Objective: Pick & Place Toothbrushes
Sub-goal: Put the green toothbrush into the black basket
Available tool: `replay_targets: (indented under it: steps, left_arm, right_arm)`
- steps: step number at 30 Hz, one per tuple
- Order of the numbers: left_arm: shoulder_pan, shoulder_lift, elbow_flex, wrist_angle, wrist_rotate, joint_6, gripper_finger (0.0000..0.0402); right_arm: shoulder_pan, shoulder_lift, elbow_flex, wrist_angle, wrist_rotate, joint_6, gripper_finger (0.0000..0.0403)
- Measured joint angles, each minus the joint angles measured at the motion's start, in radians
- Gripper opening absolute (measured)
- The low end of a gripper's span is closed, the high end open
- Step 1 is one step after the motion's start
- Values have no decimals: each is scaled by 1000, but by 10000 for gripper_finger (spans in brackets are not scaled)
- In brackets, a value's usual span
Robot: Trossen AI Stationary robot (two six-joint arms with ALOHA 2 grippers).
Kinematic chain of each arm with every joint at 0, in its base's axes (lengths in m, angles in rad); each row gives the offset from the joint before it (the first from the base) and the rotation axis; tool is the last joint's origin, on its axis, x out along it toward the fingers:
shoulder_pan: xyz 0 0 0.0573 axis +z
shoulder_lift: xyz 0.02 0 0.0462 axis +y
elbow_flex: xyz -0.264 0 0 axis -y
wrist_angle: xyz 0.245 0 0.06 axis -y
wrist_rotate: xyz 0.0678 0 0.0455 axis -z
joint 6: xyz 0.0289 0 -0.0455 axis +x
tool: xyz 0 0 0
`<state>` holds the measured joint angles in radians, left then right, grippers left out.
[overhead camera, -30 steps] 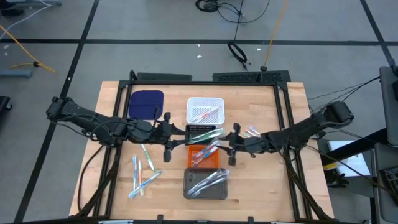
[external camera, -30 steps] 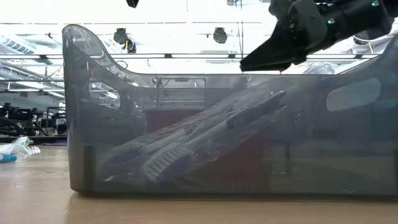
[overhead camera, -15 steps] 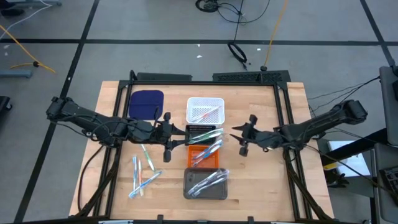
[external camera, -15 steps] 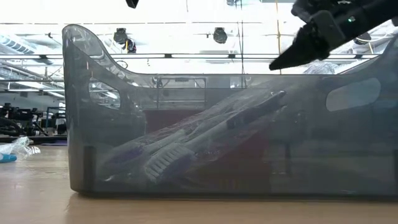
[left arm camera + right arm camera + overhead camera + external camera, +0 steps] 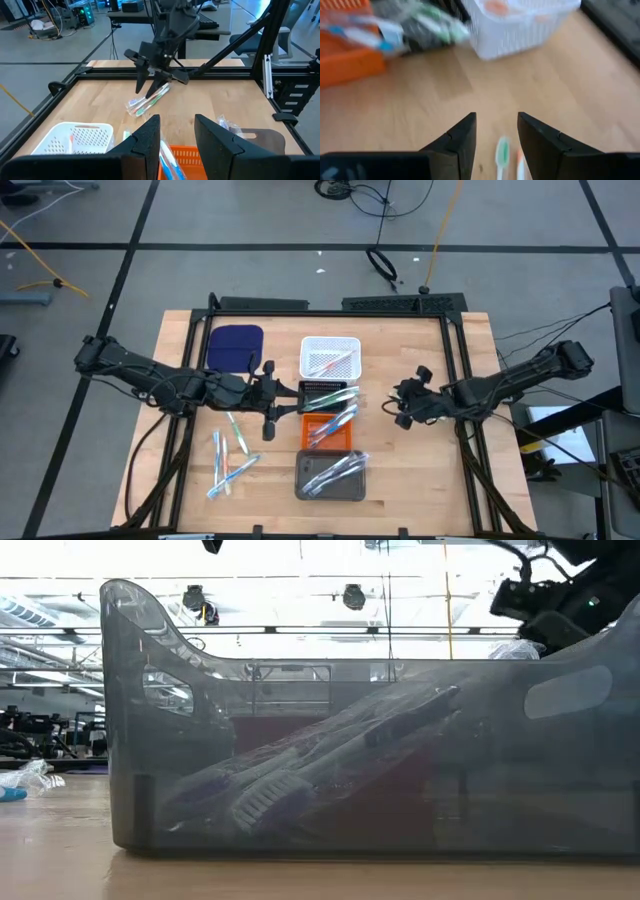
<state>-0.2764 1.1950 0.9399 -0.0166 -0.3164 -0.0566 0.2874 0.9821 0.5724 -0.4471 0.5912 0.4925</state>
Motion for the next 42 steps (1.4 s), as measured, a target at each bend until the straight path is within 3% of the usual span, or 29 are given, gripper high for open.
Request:
replay_targets:
  steps: [13,35,39,42]
  left_arm:
    - [0,0,0,-4,0,0,120]
    - [3,0,0,-10,0,0,120]
    - [3,0,0,-10,0,0,120]
    - [3,0,0,-10,0,0,120]
  right_arm:
    - [0,58,0,-176,-177,175,106]
    - [0,81,-156,-88,-180,230,93]
    - [0,81,-177,-33,-181,236,74]
    - [0,81,-178,-33,-181,254,36]
